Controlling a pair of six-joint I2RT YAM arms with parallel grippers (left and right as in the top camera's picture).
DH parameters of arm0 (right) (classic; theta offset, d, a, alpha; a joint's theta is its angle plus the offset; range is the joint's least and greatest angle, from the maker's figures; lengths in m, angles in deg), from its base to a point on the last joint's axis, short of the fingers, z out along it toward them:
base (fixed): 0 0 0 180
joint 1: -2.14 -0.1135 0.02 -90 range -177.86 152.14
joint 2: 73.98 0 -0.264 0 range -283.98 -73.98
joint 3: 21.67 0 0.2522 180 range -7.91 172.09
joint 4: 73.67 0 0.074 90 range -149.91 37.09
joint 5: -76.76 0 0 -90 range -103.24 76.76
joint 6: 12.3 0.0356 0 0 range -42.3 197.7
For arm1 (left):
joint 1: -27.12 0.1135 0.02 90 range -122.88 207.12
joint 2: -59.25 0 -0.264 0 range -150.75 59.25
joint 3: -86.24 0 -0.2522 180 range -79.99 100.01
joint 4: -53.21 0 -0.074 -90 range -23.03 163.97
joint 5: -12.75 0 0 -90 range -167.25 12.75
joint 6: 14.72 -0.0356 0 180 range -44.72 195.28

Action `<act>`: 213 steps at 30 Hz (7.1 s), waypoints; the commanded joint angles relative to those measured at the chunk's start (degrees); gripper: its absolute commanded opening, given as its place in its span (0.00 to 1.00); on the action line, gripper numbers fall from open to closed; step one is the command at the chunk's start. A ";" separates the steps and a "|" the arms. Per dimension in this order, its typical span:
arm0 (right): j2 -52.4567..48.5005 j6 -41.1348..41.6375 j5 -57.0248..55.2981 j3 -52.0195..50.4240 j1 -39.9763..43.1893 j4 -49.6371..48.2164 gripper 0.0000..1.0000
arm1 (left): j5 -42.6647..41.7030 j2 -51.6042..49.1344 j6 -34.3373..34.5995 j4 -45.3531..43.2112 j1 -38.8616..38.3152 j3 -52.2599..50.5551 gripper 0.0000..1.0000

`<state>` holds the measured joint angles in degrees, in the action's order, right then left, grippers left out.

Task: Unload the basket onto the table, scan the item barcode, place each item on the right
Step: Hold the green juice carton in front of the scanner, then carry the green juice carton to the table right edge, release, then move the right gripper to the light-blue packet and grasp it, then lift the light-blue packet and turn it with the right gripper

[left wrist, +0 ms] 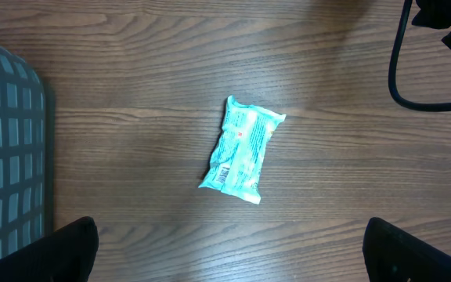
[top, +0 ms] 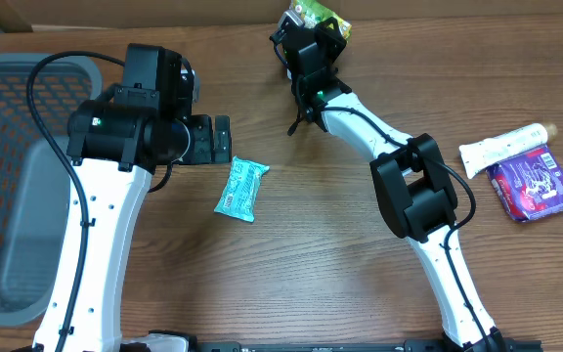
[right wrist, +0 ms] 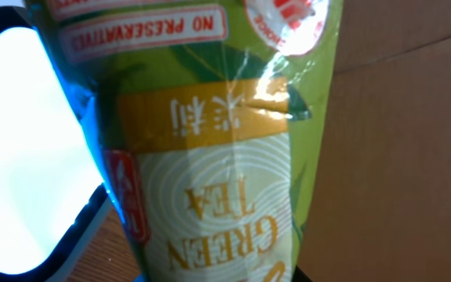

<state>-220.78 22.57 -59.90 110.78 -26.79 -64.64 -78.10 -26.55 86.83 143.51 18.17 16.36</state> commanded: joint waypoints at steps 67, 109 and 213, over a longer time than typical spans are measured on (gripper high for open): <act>27.10 109.35 40.41 -24.94 41.07 58.90 0.11 | -0.22 -0.44 -0.85 -0.09 -0.07 0.17 1.00; 31.93 87.27 69.90 -18.84 7.23 59.21 1.00 | -0.22 -0.44 -0.85 -0.09 -0.07 0.17 1.00; 23.26 32.35 65.51 -21.24 9.07 55.49 0.84 | -0.22 -0.44 -0.85 -0.09 -0.07 0.17 0.99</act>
<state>-196.83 57.84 3.29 88.66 -17.39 -8.91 -78.10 -26.55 86.83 143.51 18.17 16.36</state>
